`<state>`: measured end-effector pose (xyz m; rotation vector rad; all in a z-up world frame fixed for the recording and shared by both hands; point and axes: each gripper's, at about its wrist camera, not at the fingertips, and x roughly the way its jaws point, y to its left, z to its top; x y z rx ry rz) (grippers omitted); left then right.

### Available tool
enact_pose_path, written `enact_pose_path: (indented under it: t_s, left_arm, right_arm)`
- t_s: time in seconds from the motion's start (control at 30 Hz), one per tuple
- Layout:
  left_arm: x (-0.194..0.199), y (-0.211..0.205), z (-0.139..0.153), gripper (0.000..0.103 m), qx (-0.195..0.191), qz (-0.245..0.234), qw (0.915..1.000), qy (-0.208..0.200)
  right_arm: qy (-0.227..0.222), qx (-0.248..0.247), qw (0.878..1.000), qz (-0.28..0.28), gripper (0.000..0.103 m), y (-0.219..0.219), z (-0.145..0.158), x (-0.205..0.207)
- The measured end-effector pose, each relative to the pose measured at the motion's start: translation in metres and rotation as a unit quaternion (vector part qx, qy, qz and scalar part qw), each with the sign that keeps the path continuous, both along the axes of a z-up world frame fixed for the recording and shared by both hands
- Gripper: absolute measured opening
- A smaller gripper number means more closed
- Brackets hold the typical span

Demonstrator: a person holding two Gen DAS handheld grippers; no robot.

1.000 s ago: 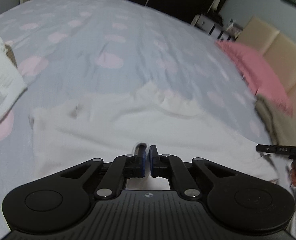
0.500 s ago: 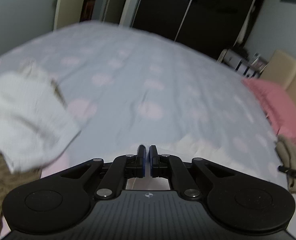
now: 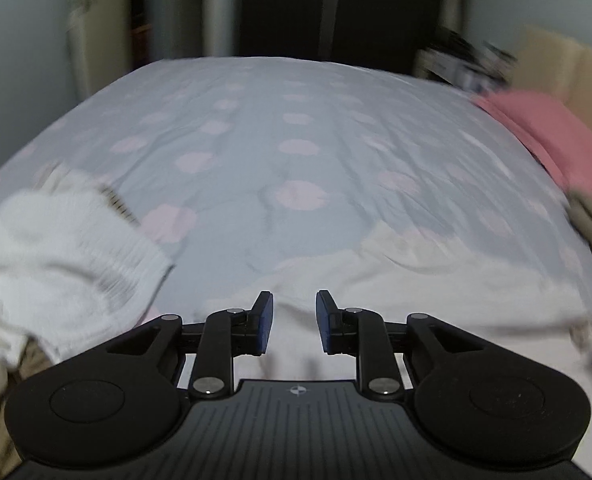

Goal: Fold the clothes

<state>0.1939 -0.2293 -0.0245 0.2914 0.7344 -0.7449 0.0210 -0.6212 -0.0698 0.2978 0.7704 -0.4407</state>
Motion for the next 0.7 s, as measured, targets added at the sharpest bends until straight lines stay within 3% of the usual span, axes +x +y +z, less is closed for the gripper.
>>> enact_pose_path:
  t_s: [0.13,0.27,0.33,0.7]
  left_arm:
    - [-0.036,-0.024,-0.021,0.02,0.08,-0.093,0.9906,-0.061]
    - [-0.047,-0.04,-0.052,0.02,0.126,-0.123,0.982,-0.067]
    - [-0.051,-0.047,-0.067,0.02,0.147,-0.135,0.9777,-0.066]
    - [-0.04,-0.059,-0.078,0.02,0.148,-0.106,0.9818,-0.055]
  right_arm:
    - [0.021,-0.022,0.999,0.023,0.04,0.014,-0.002,-0.005]
    - [0.034,-0.039,0.998,0.039,0.016,0.023,-0.003,-0.011]
    - [0.037,-0.04,0.997,0.048,0.015,0.026,-0.003,-0.016]
    - [0.066,-0.059,0.992,0.095,0.014,0.045,-0.027,-0.006]
